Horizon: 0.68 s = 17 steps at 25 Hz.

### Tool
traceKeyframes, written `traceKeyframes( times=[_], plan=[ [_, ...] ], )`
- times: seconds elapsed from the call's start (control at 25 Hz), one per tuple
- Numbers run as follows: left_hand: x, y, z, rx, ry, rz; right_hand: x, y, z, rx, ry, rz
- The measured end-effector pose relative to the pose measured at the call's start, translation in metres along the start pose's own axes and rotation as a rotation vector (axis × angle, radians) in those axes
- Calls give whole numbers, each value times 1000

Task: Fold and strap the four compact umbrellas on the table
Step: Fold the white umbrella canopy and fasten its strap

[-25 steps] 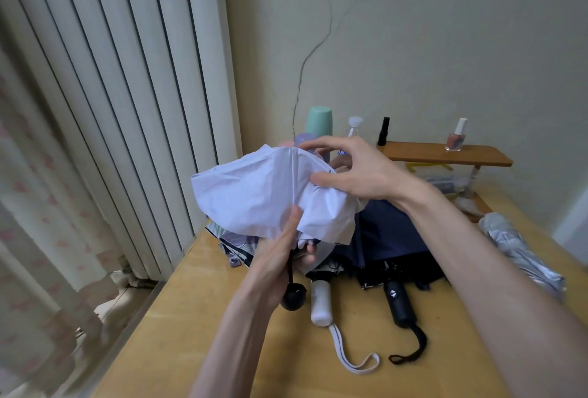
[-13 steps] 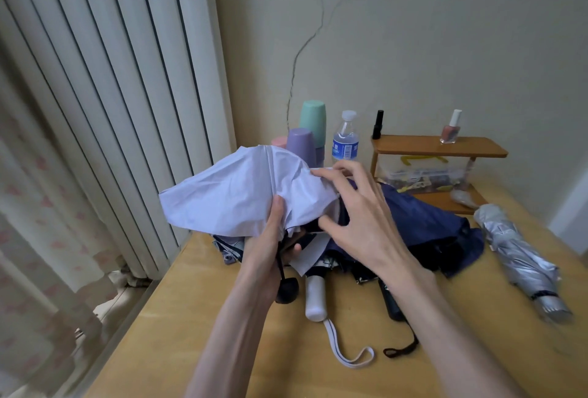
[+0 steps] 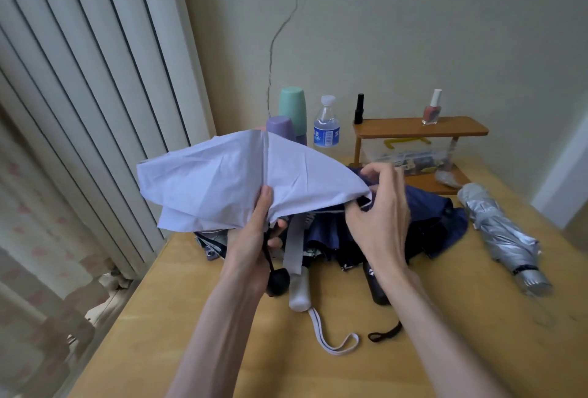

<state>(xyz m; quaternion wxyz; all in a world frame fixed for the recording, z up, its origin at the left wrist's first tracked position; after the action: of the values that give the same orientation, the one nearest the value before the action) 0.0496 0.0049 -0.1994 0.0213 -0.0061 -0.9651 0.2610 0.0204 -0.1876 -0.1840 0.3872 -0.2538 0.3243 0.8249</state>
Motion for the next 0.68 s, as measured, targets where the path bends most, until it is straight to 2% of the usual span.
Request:
traceKeyframes(
  times=[0.08, 0.12, 0.2, 0.32, 0.36, 0.4, 0.52, 0.6, 0.68],
  plan=[
    [1, 1, 0, 9, 5, -9, -5, -6, -12, -346, -237, 202],
    [0, 2, 0, 9, 3, -19, -7, -4, -15, -380, -269, 213],
    [-1, 6, 1, 4, -7, -65, -9, 7, -16, -289, -190, 84],
    [-2, 9, -1, 11, -9, -124, -6, 26, -7, -9, 86, -228],
    [-2, 8, -1, 15, -6, -115, -5, 26, -6, -43, 78, -232],
    [-1, 6, -1, 25, -2, -99, -7, 23, -5, -168, -5, -173],
    [0, 4, -2, 62, 3, -57, -13, 9, -4, -456, -225, 64],
    [-2, 8, -3, 65, -23, -40, -17, 9, -7, -453, -251, 94],
    [-5, 11, -1, 54, -43, -60, -19, 21, -10, -300, -130, -14]
  ],
)
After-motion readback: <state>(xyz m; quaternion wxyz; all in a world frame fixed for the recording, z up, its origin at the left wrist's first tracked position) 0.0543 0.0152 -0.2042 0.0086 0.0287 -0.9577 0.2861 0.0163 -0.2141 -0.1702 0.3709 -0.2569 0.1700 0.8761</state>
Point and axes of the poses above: each hand's wrist, its own x-axis away from the middle knuckle, its own y-axis out of the back of the hand, z = x × y, the point moved 3 cm from there along -x, towards the middle knuckle, and after that the axes turned 4 degrees about -y, right-handed, at the moved point
